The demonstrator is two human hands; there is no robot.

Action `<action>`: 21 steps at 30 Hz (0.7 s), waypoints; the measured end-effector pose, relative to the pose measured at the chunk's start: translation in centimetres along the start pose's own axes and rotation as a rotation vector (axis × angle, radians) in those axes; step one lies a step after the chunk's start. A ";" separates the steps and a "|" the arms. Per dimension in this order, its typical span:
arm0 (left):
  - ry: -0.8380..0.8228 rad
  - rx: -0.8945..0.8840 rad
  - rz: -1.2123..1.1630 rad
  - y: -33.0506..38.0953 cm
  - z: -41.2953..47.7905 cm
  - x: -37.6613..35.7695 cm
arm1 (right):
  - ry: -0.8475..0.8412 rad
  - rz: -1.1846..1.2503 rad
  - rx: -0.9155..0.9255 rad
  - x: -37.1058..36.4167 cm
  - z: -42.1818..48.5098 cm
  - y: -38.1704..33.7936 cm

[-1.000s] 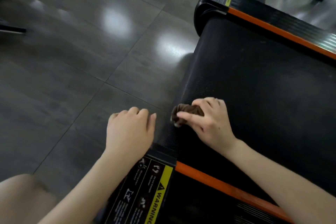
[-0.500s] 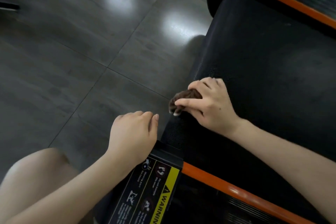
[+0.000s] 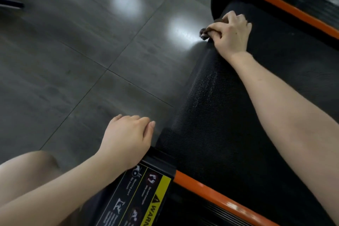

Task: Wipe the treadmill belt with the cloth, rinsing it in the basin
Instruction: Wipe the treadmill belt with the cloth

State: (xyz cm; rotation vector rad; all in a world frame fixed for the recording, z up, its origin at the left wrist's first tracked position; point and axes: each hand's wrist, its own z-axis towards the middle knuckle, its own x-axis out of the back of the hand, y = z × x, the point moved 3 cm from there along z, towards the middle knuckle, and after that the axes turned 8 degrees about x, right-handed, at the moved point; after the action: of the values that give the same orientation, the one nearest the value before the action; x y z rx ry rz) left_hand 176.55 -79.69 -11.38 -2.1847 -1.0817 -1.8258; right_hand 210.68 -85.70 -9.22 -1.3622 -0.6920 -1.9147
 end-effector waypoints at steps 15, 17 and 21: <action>-0.084 0.130 -0.306 14.7 12.7 -0.2 | 0.083 0.050 -0.357 2.2 -6.7 9.0; -0.099 0.162 -0.314 15.1 13.9 -1.2 | 0.104 0.022 -0.420 1.1 -5.5 10.0; -0.028 0.168 -0.278 15.0 14.4 -2.1 | 0.143 0.042 -0.465 -0.1 -0.7 10.3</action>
State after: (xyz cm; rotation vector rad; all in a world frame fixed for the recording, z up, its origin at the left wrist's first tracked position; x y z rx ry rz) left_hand 196.84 -84.69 -11.97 -2.0558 -1.5511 -1.7309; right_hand 218.24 -92.68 -9.14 -1.4731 -0.1469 -2.1994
